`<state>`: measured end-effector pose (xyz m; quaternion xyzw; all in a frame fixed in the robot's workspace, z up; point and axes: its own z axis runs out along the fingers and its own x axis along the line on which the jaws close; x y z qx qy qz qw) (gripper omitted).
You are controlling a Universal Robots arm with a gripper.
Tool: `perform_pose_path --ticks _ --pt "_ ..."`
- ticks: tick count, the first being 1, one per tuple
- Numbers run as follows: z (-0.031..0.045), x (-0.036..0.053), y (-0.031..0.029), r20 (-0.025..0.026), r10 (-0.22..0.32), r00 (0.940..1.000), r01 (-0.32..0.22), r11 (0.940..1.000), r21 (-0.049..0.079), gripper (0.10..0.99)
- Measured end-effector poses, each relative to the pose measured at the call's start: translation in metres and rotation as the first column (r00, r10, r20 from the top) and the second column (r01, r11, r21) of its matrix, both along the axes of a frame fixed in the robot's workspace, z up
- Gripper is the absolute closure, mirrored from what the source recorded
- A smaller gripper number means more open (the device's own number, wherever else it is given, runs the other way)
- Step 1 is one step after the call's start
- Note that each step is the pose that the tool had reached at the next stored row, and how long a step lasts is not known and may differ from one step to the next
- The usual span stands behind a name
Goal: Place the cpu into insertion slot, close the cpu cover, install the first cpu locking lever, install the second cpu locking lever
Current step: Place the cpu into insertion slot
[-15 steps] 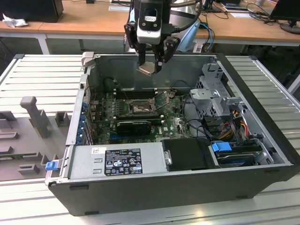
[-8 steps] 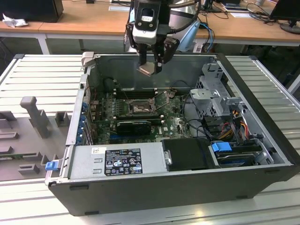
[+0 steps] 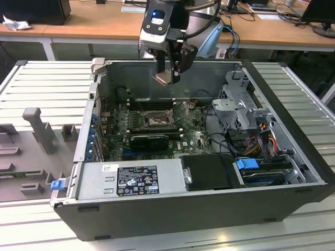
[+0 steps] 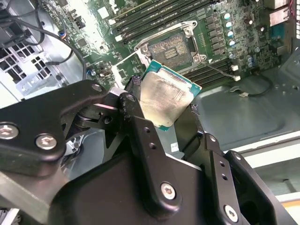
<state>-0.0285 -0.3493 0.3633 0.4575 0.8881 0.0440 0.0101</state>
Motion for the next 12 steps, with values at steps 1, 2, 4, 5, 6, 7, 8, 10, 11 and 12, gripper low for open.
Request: perform_pose_path --ticks 1,2,4,5,6,7,8,10,11,12 --pt "-0.0005 0.0 0.0 -0.0001 -0.002 1.0 0.002 1.0 0.0 0.557" --pt "-0.0011 -0.0001 0.0 -0.0001 -0.002 1.0 0.002 1.0 0.0 0.557" --pt "-0.0025 -0.0001 0.0 -0.0003 -0.003 1.0 0.003 1.0 -0.001 0.557" --pt "-0.0028 -0.0001 0.0 -0.0008 -0.003 1.0 0.003 1.0 -0.001 0.557" --pt "-0.003 -0.0001 0.0 -0.0008 -0.008 1.0 0.008 1.0 -0.002 0.557" --pt "-0.0031 -0.0001 -0.0001 -0.0008 -0.02 0.9998 0.02 0.9998 -0.003 0.557" --pt "-0.0033 -0.0001 -0.0001 -0.0008 -0.034 0.9994 0.034 0.9994 -0.003 0.557" --pt "-0.0037 -0.0001 0.0 -0.0009 -0.068 0.9977 0.068 0.9977 -0.003 0.557" --pt "-0.0039 -0.0001 0.0 -0.001 -0.084 0.9965 0.084 0.9965 -0.003 0.557" --pt "-0.0042 -0.0001 0.0 -0.0011 -0.098 0.9951 0.098 0.9951 -0.003 0.557"
